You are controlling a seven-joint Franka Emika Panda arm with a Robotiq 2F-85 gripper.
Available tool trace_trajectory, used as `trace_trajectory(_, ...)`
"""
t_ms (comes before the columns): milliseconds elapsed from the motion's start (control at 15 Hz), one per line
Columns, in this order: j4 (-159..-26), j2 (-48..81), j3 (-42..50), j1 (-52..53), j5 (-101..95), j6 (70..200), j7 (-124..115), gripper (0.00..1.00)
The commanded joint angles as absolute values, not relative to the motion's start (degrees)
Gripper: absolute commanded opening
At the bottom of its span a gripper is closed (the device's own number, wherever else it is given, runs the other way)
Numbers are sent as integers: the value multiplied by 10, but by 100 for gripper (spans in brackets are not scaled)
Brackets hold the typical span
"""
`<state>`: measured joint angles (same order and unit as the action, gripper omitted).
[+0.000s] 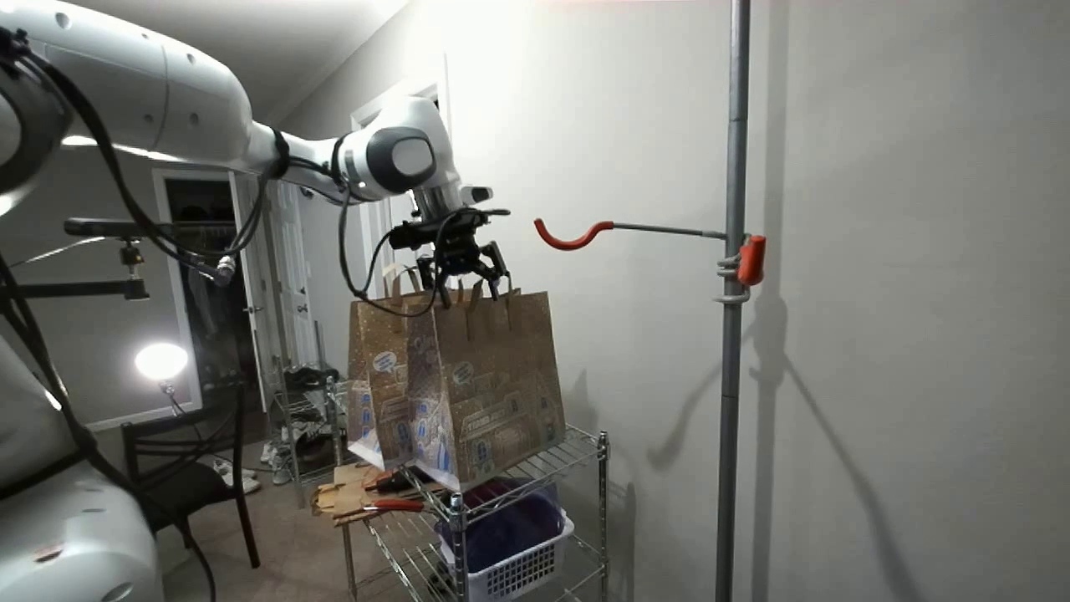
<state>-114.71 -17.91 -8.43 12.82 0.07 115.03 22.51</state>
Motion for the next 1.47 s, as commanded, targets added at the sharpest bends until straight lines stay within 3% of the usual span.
trace_trajectory(0,-1106,-160,-83,122,-13,1149,217,100)
trace_trajectory(667,-1014,-49,-59,122,128,1234,256,100)
trace_trajectory(1400,-922,-15,-83,118,232,1105,199,100)
